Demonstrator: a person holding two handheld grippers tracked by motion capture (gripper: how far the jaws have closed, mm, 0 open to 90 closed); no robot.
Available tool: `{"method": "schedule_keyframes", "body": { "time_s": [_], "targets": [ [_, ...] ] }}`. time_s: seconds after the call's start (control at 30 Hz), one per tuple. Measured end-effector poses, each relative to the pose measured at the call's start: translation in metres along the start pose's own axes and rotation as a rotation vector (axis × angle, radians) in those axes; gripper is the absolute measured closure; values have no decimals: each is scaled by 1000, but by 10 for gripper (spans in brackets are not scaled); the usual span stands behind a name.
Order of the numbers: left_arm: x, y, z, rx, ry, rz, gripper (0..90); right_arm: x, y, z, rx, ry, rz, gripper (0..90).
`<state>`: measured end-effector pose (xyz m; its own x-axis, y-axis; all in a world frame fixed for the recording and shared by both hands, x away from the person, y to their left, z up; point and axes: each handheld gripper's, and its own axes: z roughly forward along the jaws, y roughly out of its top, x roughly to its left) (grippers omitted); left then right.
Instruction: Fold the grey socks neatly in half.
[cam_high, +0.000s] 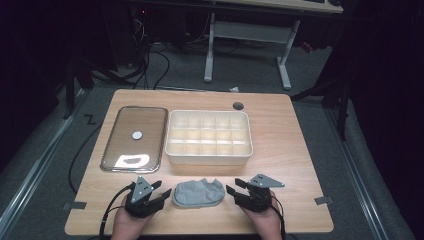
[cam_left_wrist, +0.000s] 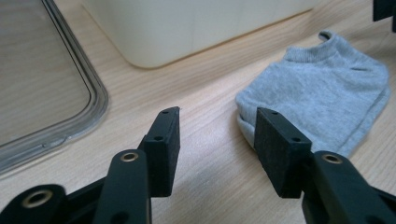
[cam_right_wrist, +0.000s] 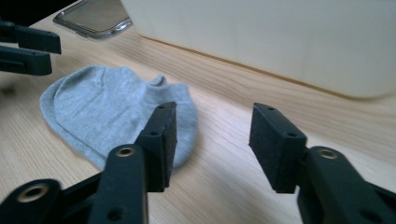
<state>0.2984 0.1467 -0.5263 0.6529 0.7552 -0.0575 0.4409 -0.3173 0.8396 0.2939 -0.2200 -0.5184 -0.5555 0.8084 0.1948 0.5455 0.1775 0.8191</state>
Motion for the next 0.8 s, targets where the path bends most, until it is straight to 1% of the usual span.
{"method": "schedule_keyframes", "body": {
  "time_s": [0.07, 0.1, 0.23, 0.3, 0.37, 0.43, 0.47, 0.53, 0.6, 0.63, 0.67, 0.73, 0.77, 0.8],
  "targets": [
    [-1, 1, 1, -5, 6, 8, 501, -4, -3, -4, -1, -30, -6, 529],
    [-1, 1, 1, -8, 4, 8, 497, -5, -3, -5, 1, -37, -3, 526],
    [-1, 2, 2, -5, 0, 8, 481, -8, -4, -11, -17, -54, 19, 503],
    [-1, 2, 3, 0, 3, 8, 471, -8, -4, -13, -27, -54, 11, 483],
    [-1, 1, 2, -8, 5, 0, 461, -9, -5, -12, -21, -59, 10, 458],
    [0, 1, 2, -2, 4, -1, 459, -9, -6, -11, -16, -56, -6, 455],
    [0, 1, 1, -1, 6, -2, 458, -8, -6, -10, -11, -59, -29, 454],
    [0, 0, 1, -4, 12, -6, 459, -7, -7, -7, 0, -58, -54, 439],
    [1, 0, 1, -6, 13, -10, 459, -7, -7, -6, 3, -44, -54, 434],
    [1, 0, 0, -3, 14, -7, 458, -6, -6, -5, 7, -48, -58, 414],
    [1, 0, 0, -4, 13, -9, 457, -4, -6, -5, 5, -63, -61, 390],
    [1, 0, -1, -6, 12, -13, 457, -1, -6, -5, -2, -84, -78, 415],
    [1, 0, -1, -6, 10, -14, 457, 1, -6, -6, -2, -97, -84, 415],
    [1, 0, -1, -6, 8, -16, 458, 2, -5, -5, 5, -98, -79, 397]
  ]
}}
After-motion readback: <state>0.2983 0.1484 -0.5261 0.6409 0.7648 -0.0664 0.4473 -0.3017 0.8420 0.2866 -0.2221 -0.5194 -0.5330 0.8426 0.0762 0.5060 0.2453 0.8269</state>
